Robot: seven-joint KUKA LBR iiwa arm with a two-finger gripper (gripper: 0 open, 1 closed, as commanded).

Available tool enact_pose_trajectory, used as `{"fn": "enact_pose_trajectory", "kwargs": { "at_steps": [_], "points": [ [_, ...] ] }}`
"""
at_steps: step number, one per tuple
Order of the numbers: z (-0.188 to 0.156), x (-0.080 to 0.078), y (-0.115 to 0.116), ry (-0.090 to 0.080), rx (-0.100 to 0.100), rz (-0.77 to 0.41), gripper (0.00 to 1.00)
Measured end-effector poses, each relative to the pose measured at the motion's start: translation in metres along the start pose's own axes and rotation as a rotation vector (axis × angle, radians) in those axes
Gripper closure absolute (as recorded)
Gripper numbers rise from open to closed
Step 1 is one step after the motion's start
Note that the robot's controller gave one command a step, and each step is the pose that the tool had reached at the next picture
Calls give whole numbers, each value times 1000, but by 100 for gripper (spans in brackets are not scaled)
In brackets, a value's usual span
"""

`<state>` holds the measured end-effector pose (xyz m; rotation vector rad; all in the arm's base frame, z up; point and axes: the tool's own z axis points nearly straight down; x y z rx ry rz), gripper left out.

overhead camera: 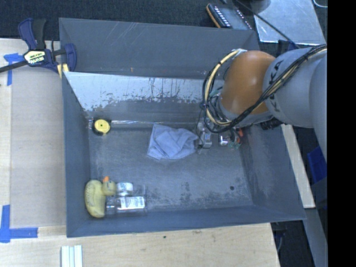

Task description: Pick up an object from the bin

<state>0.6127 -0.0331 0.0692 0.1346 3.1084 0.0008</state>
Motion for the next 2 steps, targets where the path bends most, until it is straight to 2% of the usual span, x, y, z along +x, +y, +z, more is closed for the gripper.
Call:
{"fn": "enact_pose_trajectory", "kwargs": {
  "at_steps": [1, 2],
  "points": [
    [-86, 2, 15, 9, -1, 6, 100],
    [-96, 2, 33, -3, 0, -2, 100]
  ]
}}
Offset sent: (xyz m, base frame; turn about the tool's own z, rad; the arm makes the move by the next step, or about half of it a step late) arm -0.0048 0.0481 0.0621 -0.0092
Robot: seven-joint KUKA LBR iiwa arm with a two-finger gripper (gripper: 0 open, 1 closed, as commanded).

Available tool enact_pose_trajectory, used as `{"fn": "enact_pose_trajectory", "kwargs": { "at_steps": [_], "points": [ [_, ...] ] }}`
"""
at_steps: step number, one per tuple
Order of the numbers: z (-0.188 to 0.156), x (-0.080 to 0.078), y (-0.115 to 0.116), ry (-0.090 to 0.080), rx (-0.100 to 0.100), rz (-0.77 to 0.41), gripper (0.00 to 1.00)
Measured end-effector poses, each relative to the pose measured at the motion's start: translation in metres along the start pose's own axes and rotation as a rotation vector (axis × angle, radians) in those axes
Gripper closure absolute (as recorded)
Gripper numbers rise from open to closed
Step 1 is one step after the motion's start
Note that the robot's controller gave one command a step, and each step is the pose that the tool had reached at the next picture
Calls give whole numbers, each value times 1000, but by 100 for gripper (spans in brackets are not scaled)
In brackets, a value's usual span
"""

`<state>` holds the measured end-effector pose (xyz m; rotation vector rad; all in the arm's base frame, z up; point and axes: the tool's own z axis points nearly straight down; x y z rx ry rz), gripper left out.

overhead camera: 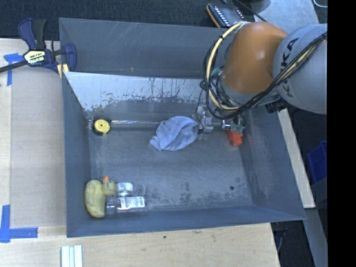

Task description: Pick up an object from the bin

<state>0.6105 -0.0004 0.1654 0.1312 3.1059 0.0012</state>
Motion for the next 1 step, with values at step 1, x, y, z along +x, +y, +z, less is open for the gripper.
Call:
{"fn": "enact_pose_trajectory", "kwargs": {
  "at_steps": [1],
  "points": [
    [-74, -7, -1, 9, -1, 6, 100]
  ]
}}
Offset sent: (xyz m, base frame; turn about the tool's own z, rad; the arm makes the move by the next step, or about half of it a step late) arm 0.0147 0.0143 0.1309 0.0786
